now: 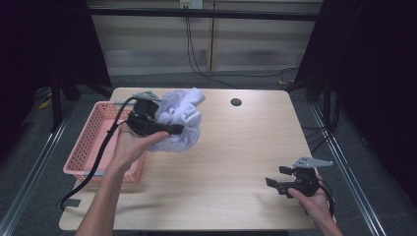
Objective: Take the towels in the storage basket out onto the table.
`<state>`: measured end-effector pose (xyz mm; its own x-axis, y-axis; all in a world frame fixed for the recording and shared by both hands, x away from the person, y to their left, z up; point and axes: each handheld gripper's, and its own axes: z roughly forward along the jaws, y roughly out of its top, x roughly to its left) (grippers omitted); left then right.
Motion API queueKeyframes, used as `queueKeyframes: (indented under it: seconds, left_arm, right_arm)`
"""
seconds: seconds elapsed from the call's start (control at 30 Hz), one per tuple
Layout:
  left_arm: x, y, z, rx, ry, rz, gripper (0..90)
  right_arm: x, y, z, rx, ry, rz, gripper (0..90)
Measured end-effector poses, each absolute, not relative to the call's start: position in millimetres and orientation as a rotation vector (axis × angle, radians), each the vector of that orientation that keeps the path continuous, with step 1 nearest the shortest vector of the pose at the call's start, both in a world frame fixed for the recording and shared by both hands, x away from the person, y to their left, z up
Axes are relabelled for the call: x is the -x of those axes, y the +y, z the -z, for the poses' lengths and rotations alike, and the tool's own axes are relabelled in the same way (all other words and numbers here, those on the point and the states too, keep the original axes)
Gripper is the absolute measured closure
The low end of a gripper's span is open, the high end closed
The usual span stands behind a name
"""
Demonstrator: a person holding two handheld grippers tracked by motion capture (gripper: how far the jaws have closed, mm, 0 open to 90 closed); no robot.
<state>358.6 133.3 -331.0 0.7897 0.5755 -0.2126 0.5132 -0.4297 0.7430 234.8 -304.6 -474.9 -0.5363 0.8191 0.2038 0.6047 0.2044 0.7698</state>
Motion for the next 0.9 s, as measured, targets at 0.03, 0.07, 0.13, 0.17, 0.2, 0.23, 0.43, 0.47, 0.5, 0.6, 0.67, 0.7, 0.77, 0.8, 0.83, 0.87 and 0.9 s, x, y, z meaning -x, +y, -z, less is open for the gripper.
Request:
queueKeyframes:
  seconds: [0.03,0.07,0.13,0.17,0.2,0.23,0.43,0.47,0.5,0.6,0.67,0.7,0.77,0.8,0.83,0.87,0.9]
  left_arm:
    - [-356.8,125.0,339.6,-2.138,0.799,-0.08,40.4]
    - [-355.4,120.4,344.8,-2.148,0.797,-0.075,40.0]
    - [-351.0,107.8,358.9,-2.158,0.786,-0.056,39.8]
    - [-349.3,101.5,365.9,-2.175,0.772,-0.038,39.7]
    - [-347.2,95.3,372.6,-2.191,0.763,-0.026,39.5]
    - [-345.5,89.6,380.1,-2.195,0.761,-0.003,39.2]
    - [-336.6,57.4,435.1,-2.297,0.701,0.055,36.3]
    - [-334.9,53.6,444.0,-2.316,0.684,0.07,34.6]
    - [-333.3,50.6,450.2,-2.324,0.668,0.082,32.9]
    - [-323.9,40.2,469.4,-2.342,0.63,0.07,24.4]
    - [-318.5,37.3,474.5,-2.342,0.599,0.037,18.7]
    - [-318.1,37.5,474.4,-2.326,0.597,0.043,16.6]
    - [-319.2,40.6,471.8,-2.303,0.62,0.081,14.8]
    - [-319.1,43.3,470.0,-2.284,0.627,0.101,14.8]
    - [-318.5,46.4,469.1,-2.24,0.629,0.125,14.6]
    - [-318.4,50.5,467.2,-2.214,0.634,0.15,15.2]
    - [-318.5,54.0,464.5,-2.208,0.64,0.159,15.4]
  right_arm:
    - [-234.6,-304.6,474.9,-1.353,2.23,-1.242,21.0]
    - [-234.3,-304.8,474.7,-1.356,2.228,-1.241,21.2]
    - [-234.3,-305.2,474.6,-1.354,2.228,-1.245,21.4]
    - [-234.3,-305.2,474.7,-1.353,2.228,-1.244,21.5]
    - [-234.4,-305.2,474.8,-1.355,2.229,-1.243,21.5]
    - [-234.6,-305.1,474.9,-1.355,2.231,-1.243,21.5]
    - [-233.9,-304.3,474.6,-1.348,2.239,-1.243,21.9]
    - [-233.4,-303.8,474.5,-1.347,2.241,-1.239,21.9]
    - [-233.5,-303.4,474.6,-1.346,2.241,-1.241,21.9]
    - [-235.4,-300.9,475.1,-1.341,2.246,-1.244,21.9]
    - [-236.1,-298.1,475.9,-1.332,2.258,-1.236,21.9]
    - [-236.0,-296.5,476.3,-1.332,2.265,-1.229,21.8]
    - [-236.3,-292.3,476.5,-1.325,2.281,-1.226,21.3]
    - [-236.4,-290.0,476.4,-1.315,2.287,-1.22,20.6]
    - [-236.4,-287.5,475.8,-1.315,2.293,-1.223,20.0]
    - [-236.1,-285.3,474.9,-1.308,2.298,-1.225,19.8]
    - [-235.9,-283.1,474.0,-1.299,2.301,-1.231,19.8]
